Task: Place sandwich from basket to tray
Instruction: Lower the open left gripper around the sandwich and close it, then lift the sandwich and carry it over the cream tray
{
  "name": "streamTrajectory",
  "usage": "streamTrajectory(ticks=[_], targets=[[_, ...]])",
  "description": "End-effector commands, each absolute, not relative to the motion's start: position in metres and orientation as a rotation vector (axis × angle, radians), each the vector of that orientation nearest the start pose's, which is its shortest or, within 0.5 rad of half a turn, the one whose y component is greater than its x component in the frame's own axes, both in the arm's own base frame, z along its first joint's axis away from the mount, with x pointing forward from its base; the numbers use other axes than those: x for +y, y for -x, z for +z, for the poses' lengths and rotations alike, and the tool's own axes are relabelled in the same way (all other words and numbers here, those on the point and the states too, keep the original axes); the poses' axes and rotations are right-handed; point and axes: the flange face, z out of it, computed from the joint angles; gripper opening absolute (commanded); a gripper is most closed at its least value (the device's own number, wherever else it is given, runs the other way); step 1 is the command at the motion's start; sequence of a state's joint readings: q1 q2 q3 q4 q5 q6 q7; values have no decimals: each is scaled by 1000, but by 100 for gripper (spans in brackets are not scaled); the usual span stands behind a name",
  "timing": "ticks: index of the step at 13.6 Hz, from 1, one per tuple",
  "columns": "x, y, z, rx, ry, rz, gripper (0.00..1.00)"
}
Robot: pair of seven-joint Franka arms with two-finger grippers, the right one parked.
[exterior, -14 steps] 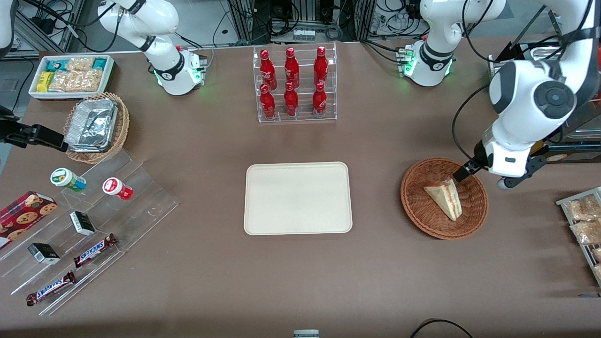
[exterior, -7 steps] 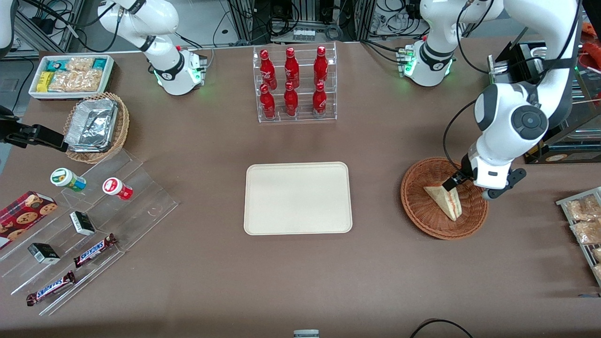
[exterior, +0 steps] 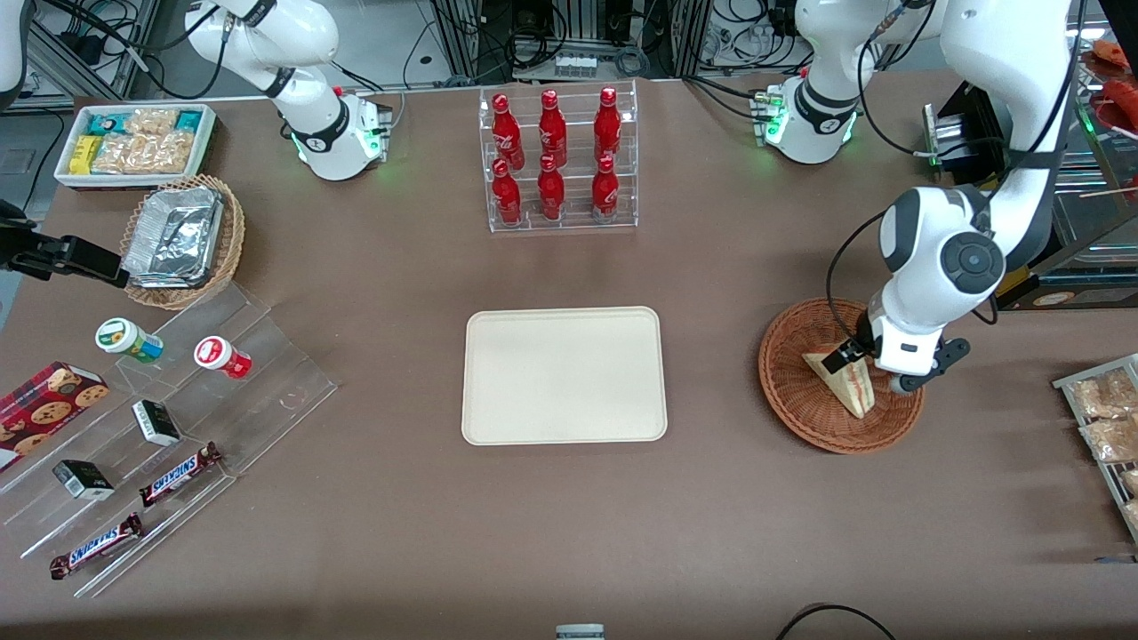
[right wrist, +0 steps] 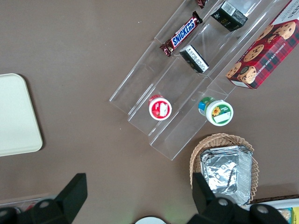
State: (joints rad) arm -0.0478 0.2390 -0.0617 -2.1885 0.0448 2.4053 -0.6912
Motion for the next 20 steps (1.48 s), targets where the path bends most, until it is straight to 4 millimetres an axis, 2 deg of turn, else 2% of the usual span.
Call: streamTrajectory(ticks=[1,2,4,5,8,10,12,14,15,16,20], targets=[[-60,-554,249,-821,3000,35,100],[-60,-552,243,-824,2995,53,90],[-59,-550,245,-830,2989,66,6],[-59,-550,248,-825,2989,68,0],[-59,-550,259,-816,2982,80,0],[-61,-555,284,-733,2939,103,0],[-76,-567,321,-679,2906,141,0],[-114,-574,351,-590,2906,158,0],[-137,-575,362,-536,2910,157,0],[-169,-573,373,-463,2925,138,0],[-280,-550,385,-189,2971,74,0]])
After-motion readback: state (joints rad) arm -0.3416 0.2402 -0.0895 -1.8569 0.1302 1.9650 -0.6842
